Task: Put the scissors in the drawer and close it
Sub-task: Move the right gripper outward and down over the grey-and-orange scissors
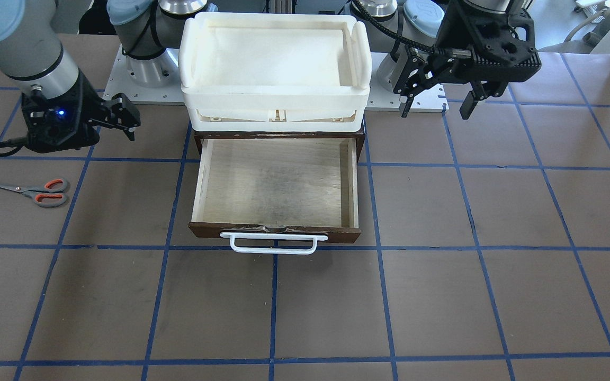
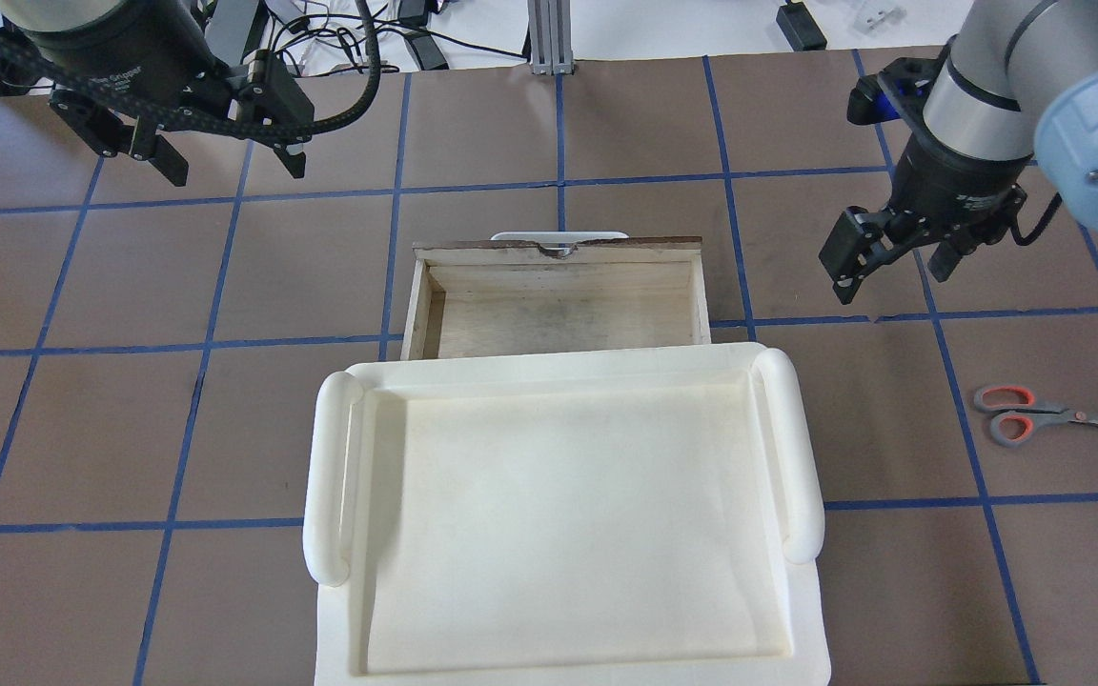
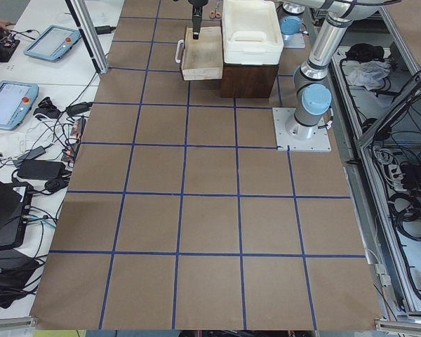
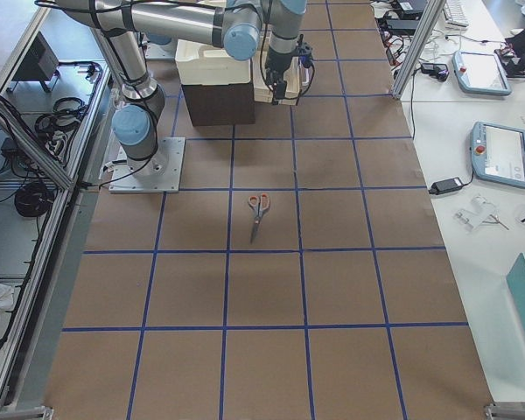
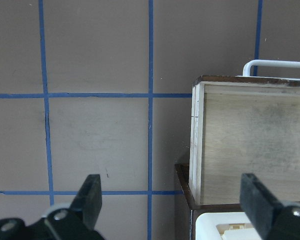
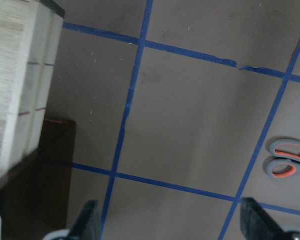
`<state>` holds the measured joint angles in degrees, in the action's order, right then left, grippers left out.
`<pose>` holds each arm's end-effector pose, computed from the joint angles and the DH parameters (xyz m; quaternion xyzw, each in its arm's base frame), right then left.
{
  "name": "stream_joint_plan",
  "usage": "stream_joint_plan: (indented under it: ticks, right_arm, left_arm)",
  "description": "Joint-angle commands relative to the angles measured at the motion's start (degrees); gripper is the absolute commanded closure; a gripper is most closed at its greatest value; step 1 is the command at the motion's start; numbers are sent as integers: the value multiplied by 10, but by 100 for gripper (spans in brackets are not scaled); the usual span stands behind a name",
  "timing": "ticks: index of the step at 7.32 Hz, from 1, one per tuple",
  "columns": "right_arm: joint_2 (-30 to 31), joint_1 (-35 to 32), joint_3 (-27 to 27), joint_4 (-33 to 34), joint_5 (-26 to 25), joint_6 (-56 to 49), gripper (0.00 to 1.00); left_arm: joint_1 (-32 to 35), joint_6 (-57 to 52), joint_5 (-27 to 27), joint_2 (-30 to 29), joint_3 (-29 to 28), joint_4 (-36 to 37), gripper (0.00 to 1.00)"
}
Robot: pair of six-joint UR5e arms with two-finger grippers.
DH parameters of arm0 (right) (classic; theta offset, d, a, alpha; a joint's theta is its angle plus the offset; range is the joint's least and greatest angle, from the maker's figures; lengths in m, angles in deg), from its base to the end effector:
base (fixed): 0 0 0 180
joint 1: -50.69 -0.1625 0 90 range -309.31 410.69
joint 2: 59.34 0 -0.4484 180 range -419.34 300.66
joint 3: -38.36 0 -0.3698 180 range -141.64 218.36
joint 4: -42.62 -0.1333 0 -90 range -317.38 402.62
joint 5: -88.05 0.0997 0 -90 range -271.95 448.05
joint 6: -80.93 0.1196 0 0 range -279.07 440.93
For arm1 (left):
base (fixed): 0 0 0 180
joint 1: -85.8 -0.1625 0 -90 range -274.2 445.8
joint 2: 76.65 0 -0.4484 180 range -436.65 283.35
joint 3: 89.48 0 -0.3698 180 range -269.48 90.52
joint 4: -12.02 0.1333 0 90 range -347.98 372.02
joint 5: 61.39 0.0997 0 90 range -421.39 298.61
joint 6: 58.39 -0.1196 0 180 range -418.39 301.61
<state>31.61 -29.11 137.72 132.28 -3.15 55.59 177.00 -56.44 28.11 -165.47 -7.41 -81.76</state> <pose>0.0510 -0.4550 0.4234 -0.1321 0.9882 0.0758 0.0133 -0.1441 -0.4634 0.5595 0.0063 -0.9989 0.0464 0.0056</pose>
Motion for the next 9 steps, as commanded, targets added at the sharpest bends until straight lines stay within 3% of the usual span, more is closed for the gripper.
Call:
stream_joint_plan:
  ticks: [1, 5, 7, 9]
  right_arm:
    - [-2, 110, 32, 6, -2, -184, 0]
    - [-40, 169, 59, 76, -114, -353, 0]
    - [-64, 238, 132, 228, -108, -525, 0]
    - [-86, 294, 180, 307, -81, -692, 0]
  left_arm:
    - [1, -2, 0, 1, 3, 0, 0]
    - [2, -1, -5, 1, 3, 0, 0]
    - [2, -1, -6, 0, 3, 0, 0]
    - [3, 0, -6, 0, 3, 0, 0]
